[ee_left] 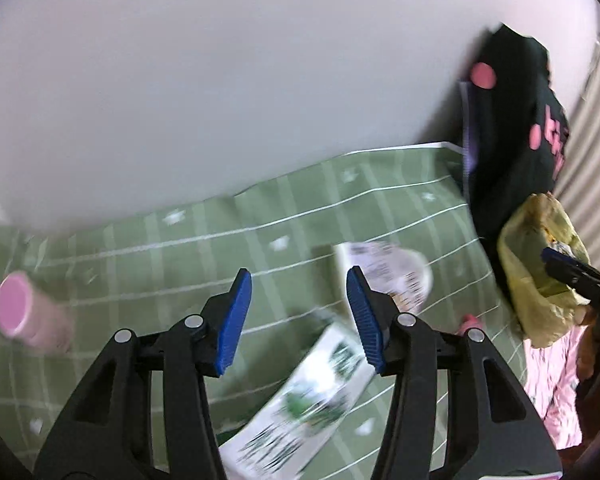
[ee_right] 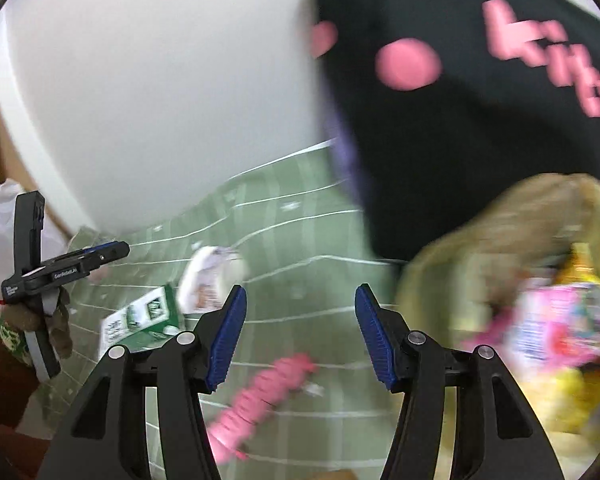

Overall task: Collect trash
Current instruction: 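Move both grippers back down toward the remaining items on the tablecloth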

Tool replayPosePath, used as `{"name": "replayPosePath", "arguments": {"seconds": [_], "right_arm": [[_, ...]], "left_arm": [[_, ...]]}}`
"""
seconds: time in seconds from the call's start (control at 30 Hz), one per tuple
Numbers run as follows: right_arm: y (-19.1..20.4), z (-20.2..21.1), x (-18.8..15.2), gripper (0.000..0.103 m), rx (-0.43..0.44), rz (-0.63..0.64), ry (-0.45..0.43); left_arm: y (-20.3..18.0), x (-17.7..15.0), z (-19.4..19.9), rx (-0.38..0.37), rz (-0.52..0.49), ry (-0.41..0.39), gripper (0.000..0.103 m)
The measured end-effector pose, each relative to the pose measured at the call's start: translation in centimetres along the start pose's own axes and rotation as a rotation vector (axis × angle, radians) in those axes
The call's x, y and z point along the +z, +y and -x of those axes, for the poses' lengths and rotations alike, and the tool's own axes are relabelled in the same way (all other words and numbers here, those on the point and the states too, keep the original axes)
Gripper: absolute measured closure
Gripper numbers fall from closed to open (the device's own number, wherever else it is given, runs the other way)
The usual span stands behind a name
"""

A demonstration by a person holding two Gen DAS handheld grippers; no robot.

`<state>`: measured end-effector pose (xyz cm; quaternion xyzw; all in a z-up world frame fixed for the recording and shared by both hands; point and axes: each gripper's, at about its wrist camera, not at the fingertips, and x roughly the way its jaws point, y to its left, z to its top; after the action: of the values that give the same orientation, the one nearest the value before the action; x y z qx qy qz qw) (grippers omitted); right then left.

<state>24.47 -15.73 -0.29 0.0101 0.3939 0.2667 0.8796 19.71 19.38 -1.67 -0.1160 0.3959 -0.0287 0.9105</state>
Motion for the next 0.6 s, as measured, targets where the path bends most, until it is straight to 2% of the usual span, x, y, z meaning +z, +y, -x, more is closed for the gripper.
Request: {"name": "replayPosePath", "arguments": {"seconds": [0.23,0.37,0.43,0.53,0.6], "right_arm": [[5.3,-7.7,0.5,0.05,0.12,0.069,0.092],[6.4,-11.4,0.9,0.055,0.124,0.069,0.139],[6.7,-12.8,1.0,0.058,0.126,0.072,0.164],[7.2,-14.7,0.9,0.071,0.136,0.075,0.224],[7.4,-15.1,0.8,0.072,0.148,0.084,0.245]], "left_arm": [[3.1,-3.3,2.5,0.048,0.022,0.02,0.056],[3.1,-4.4,3.2,0.032,0.019,0.025,0.055],[2.4,-4.8,2.9,0.025,-0.016,0.06,0.053],[1.0,-5.0,2.2,0.007,-0.077,0.117,0.051],[-0.2,-5.2,1.9,0.001,-0.131,0.132,0.051]]}}
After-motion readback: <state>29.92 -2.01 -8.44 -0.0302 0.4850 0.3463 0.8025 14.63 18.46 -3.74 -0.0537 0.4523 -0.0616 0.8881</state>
